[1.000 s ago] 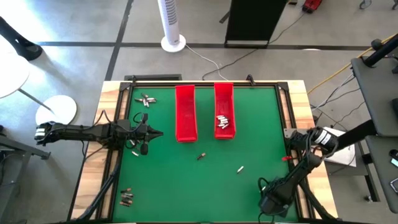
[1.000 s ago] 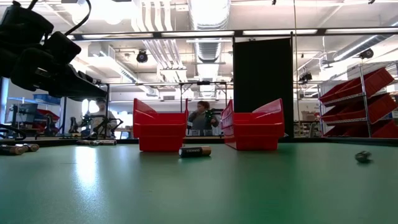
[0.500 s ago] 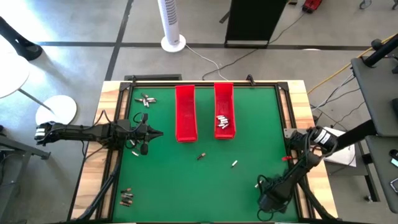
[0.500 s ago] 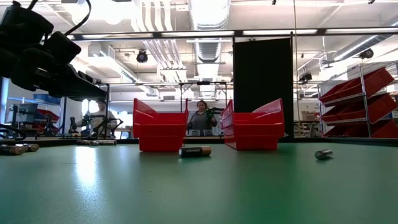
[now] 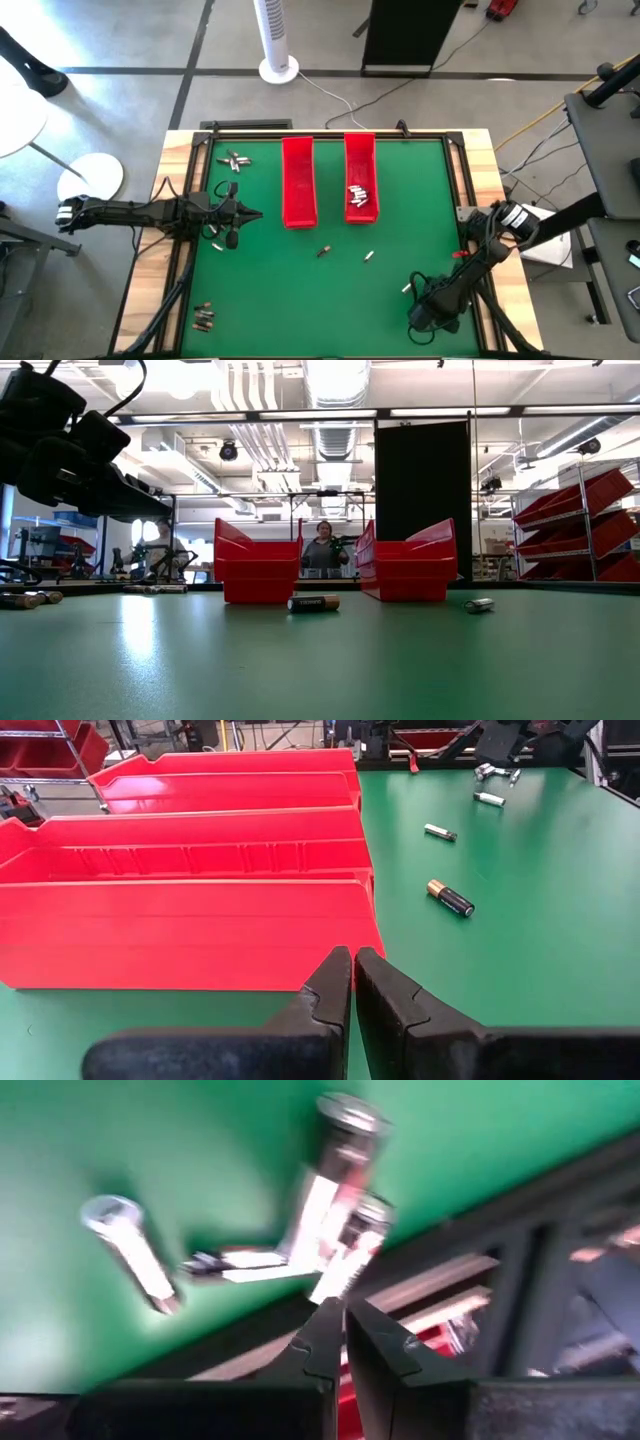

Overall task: Sort batteries
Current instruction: Adjust the silver batteries

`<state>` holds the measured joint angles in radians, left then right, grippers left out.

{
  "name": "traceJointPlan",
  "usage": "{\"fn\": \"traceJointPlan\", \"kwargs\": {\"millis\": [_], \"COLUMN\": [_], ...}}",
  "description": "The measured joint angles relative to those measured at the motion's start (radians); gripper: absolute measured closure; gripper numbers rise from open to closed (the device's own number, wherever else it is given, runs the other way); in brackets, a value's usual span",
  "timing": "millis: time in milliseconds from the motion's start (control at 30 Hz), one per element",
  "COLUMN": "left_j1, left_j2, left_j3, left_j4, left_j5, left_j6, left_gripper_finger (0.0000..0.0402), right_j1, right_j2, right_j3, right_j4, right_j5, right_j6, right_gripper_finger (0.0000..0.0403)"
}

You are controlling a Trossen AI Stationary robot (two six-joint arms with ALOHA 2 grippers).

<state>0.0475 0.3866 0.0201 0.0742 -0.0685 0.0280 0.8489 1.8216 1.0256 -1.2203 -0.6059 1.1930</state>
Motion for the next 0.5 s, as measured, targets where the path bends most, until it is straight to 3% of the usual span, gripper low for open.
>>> {"fn": "traceJointPlan", "kwargs": {"millis": [167, 500], "left_j1": [0.000, 0.000], "left_j2": [0.000, 0.000], "left_j3": [0.000, 0.000], "left_j4": [0.000, 0.000], "left_j5": [0.000, 0.000], "left_j6": [0.000, 0.000], "left_gripper_finger": [0.0402, 0.0402], "right_j1": [0.003, 0.001], "right_j2": [-0.001, -0.001], "right_j3": [-0.002, -0.029], "right_j4": [-0.039, 0.077], "right_j5": [-0.002, -0.002], "right_j6": [-0.013, 0.013], "right_gripper_finger": [0.0390, 0.0390]}}
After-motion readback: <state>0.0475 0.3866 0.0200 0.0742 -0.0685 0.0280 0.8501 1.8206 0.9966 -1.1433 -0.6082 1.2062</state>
